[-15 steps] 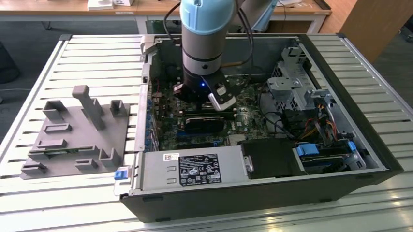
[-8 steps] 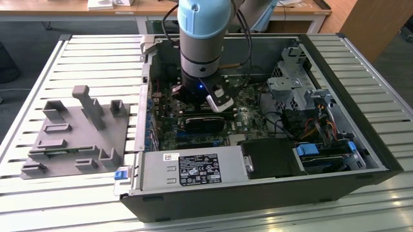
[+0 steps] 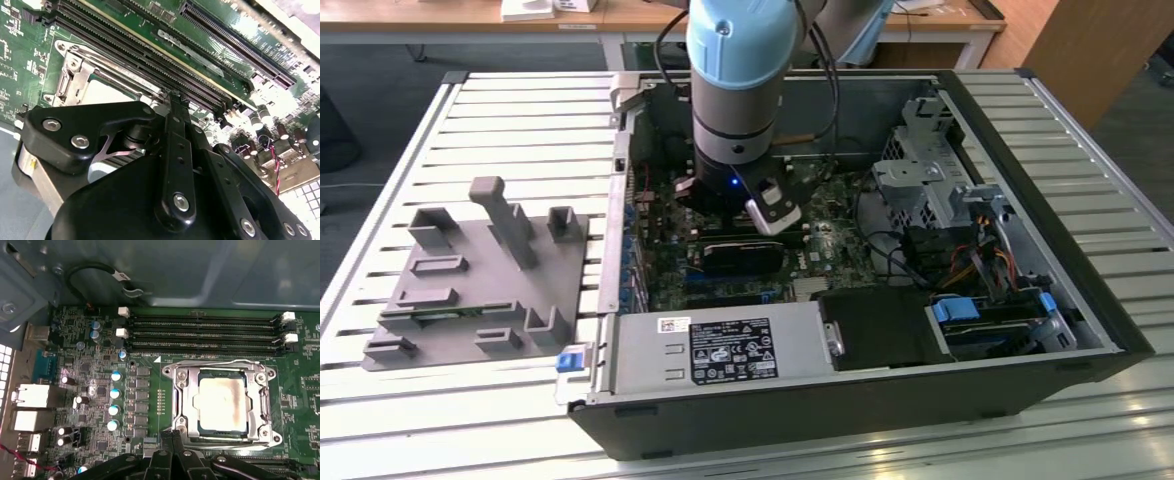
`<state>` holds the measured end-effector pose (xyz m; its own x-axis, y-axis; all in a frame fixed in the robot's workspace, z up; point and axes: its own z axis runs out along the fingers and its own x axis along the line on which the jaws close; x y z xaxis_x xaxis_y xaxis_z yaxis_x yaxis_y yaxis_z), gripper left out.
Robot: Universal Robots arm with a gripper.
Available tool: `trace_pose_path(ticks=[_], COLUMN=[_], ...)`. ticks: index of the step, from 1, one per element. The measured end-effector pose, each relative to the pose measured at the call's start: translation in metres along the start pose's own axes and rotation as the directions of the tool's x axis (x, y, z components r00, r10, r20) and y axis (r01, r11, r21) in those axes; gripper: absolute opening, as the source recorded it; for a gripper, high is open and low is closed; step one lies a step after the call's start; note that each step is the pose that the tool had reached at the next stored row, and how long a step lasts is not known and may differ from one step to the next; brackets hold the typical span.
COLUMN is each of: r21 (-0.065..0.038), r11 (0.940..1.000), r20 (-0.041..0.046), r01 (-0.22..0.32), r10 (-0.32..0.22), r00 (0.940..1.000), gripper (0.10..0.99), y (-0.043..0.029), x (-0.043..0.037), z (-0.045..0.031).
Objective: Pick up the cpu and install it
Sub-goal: 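Install the second cpu locking lever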
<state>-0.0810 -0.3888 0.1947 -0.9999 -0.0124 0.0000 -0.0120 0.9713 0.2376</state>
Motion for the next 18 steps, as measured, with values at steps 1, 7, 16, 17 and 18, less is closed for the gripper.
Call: trace_pose_path(ticks=[1, 7, 16, 17, 18], r21=[-0.003, -0.014, -0.015, -0.015, -0.015], r11=[1.0, 0.9999, 0.9999, 0.9999, 0.9999], r20=[0.0001, -0.0003, -0.0003, -0.0002, -0.0002], r01=[0.0, 0.002, 0.002, 0.002, 0.002], r10=[0.0, -0.002, -0.002, -0.002, -0.002], r00=[1.0, 1.0, 1.0, 1.0, 1.0], gripper=[0.106, 0.106, 0.106, 0.106, 0.106], y=[-0.0001, -0.0007, 0.0016, 0.0019, 0.0022], x=[0.0002, 0.0021, 0.0021, 0.0021, 0.0021], z=[0.0006, 0.0031, -0.0064, -0.0075, -0.0088])
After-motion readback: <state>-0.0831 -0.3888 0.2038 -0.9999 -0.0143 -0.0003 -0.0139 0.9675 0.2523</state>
